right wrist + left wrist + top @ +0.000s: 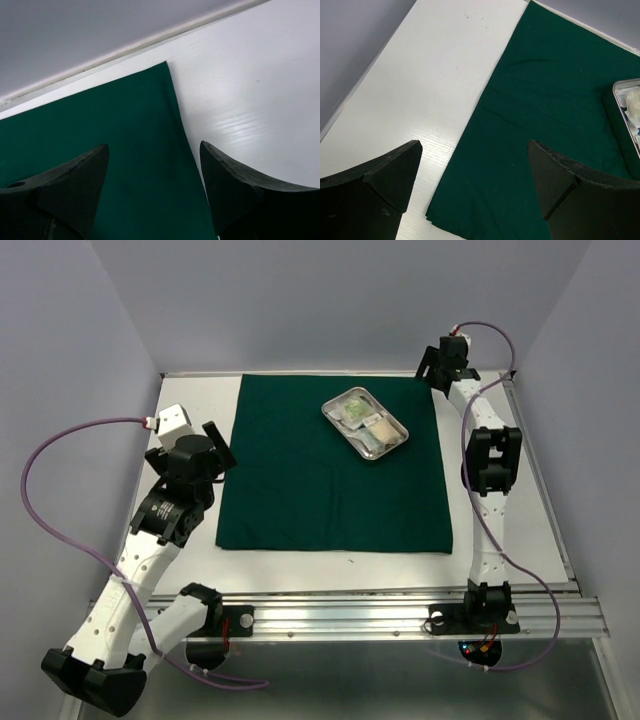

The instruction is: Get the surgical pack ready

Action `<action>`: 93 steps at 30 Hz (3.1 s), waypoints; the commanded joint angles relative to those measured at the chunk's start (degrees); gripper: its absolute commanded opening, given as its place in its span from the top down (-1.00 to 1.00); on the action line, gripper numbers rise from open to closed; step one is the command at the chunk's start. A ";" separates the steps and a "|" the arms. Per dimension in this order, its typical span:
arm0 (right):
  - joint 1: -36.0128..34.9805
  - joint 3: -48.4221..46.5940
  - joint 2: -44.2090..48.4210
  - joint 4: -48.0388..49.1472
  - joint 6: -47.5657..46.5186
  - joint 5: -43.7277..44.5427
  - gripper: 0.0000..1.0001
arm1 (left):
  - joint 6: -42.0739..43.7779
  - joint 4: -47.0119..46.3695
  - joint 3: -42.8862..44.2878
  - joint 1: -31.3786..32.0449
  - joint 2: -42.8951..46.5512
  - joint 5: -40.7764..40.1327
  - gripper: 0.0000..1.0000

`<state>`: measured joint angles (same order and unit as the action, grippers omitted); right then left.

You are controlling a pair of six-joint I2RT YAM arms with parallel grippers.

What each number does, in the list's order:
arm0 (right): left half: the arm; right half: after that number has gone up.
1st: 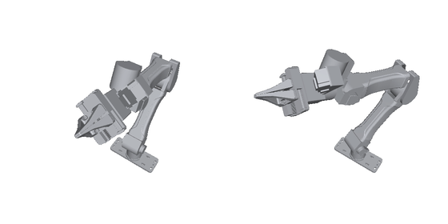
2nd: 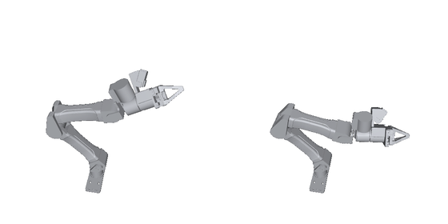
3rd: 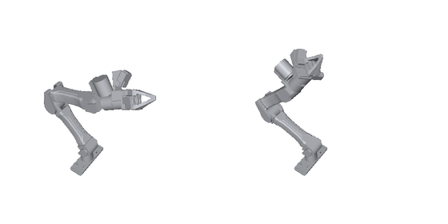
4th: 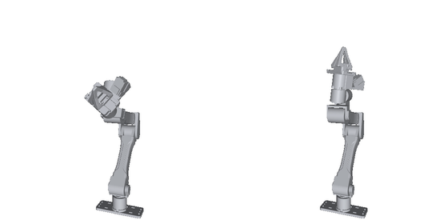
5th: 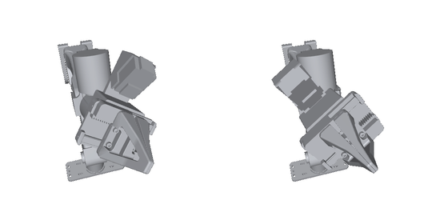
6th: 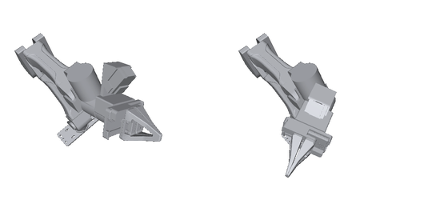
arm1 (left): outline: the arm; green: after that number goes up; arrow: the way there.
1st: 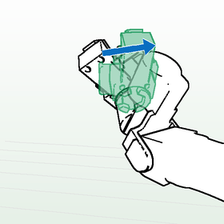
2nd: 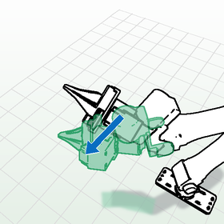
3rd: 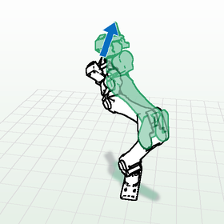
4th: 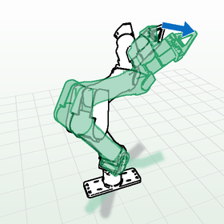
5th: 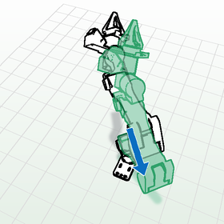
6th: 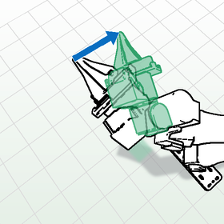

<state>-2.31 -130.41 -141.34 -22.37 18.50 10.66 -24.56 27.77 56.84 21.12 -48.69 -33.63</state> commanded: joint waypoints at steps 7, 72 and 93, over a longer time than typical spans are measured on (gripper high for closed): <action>0.99 -12.59 -12.20 0.92 1.89 -5.47 -0.54 | 1.62 -5.44 -1.29 -0.65 -1.06 -2.41 -0.98; -29.68 40.49 30.86 7.61 -17.80 -23.84 0.27 | -0.14 -0.44 -4.02 -1.00 9.93 3.30 -0.98; -23.29 48.75 43.77 9.19 -0.34 -3.71 0.00 | -3.39 -12.55 -4.19 -1.00 -6.49 28.51 -0.98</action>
<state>-30.48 -84.53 -102.74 -15.68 8.86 -0.34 -26.50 22.28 52.93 20.47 -51.31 -14.61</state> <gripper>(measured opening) 0.498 0.989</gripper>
